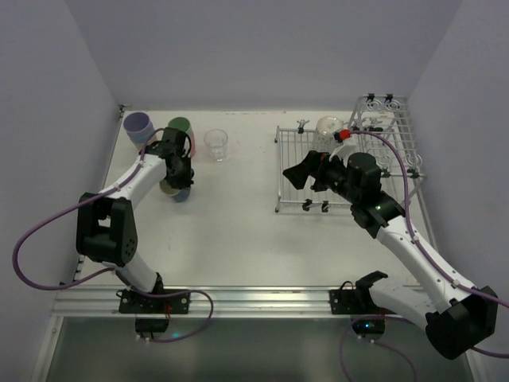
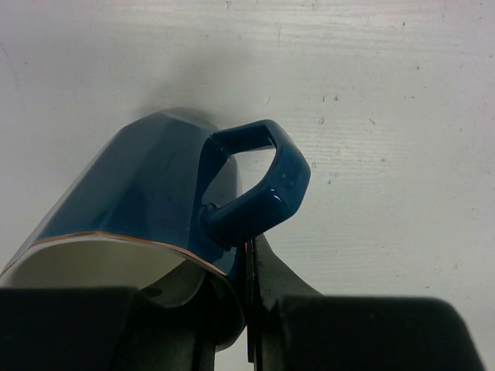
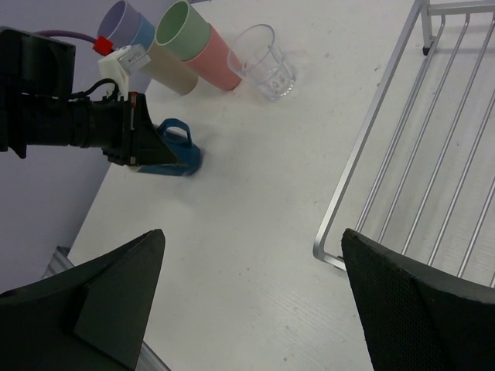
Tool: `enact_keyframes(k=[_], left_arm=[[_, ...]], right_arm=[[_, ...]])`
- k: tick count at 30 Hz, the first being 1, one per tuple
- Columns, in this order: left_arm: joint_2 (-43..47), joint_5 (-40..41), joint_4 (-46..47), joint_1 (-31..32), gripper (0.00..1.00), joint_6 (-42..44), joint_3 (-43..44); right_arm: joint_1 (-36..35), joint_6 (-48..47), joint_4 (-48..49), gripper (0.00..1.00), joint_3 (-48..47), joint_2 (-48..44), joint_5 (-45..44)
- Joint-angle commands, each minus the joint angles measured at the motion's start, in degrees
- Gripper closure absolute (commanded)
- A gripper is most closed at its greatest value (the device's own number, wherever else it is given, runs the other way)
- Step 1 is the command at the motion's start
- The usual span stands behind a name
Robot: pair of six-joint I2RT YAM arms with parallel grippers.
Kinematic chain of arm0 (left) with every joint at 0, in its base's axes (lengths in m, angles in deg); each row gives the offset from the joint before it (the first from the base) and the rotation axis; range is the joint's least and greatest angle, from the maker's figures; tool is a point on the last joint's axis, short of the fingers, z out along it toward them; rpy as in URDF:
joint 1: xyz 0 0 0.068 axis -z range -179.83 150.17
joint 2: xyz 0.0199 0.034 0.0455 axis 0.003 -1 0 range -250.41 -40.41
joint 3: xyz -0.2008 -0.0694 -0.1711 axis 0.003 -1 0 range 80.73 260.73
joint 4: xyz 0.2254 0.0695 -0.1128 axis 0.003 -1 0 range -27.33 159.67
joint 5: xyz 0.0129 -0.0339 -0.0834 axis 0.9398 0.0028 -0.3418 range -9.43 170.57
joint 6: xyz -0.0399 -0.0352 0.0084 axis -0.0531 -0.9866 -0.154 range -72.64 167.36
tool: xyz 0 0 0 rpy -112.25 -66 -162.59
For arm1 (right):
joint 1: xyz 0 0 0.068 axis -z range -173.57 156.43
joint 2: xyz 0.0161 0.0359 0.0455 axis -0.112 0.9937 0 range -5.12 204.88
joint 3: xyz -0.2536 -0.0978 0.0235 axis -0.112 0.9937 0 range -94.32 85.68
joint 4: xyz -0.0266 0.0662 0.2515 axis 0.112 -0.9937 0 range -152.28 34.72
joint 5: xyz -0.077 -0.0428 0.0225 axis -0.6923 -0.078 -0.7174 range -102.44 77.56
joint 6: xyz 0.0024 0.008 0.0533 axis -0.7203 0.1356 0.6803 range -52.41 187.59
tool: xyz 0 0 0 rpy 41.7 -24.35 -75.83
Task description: Unload the cups from the dish rack
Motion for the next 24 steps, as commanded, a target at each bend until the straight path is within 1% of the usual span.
enact_keyframes(k=[1, 2, 3, 5, 6, 9, 16, 18, 19, 21, 22, 23, 24], left_arm=[[-1.47, -1.59, -2.31, -0.61, 0.86, 2.39, 3.53], [-1.39, -1.67, -2.66, -0.61, 0.80, 2.30, 3.88], [-1.04, 0.15, -2.75, -0.61, 0.69, 2.30, 4.41], [-0.68, 1.75, -3.36, -0.61, 0.58, 2.38, 4.94], [-0.07, 2.10, -3.62, -0.61, 0.47, 2.47, 5.55], [0.98, 2.89, -3.72, -0.61, 0.36, 2.56, 6.08], [5.64, 5.36, -2.40, -0.61, 0.20, 2.39, 6.17], [9.23, 5.18, -1.09, -0.61, 0.16, 1.60, 6.08], [10.64, 3.88, 0.92, -0.53, 0.14, 1.33, 5.99], [16.96, 1.68, 4.44, -0.26, 0.13, 0.28, 4.95], [19.33, -0.86, 6.46, 0.00, 0.12, -0.33, 4.24], [24.58, -2.88, 10.92, 0.78, 0.11, -1.38, 2.23], [27.41, -4.47, 13.40, 1.40, 0.11, -2.09, 1.08]], right_arm=[[-0.12, -1.25, 0.60, 0.01, -1.30, -0.74, -1.15], [-0.21, -1.43, 0.60, 0.01, -1.30, -0.57, -1.15], [-0.21, -1.52, 0.42, 0.01, -1.39, -0.56, -1.41], [-0.21, -2.04, -0.02, 0.01, -1.56, -0.48, -2.46], [-0.21, -2.22, -0.28, 0.01, -1.65, -0.39, -2.91], [-0.21, -3.01, -0.90, 0.01, -2.00, -0.04, -4.14], [-0.21, -4.76, -2.04, 0.01, -2.53, 1.45, -6.60], [-0.21, -5.21, -2.39, 0.01, -2.88, 2.42, -7.30], [-0.12, -5.64, -2.30, 0.01, -3.06, 2.60, -8.00], [-0.12, -6.09, -2.39, 0.01, -3.41, 3.74, -8.97], [-0.12, -6.52, -2.65, 0.01, -4.11, 4.26, -10.54], [-0.12, -6.79, -3.00, 0.01, -4.64, 4.70, -11.78], [-0.21, -7.05, -3.44, 0.01, -5.16, 5.93, -12.48]])
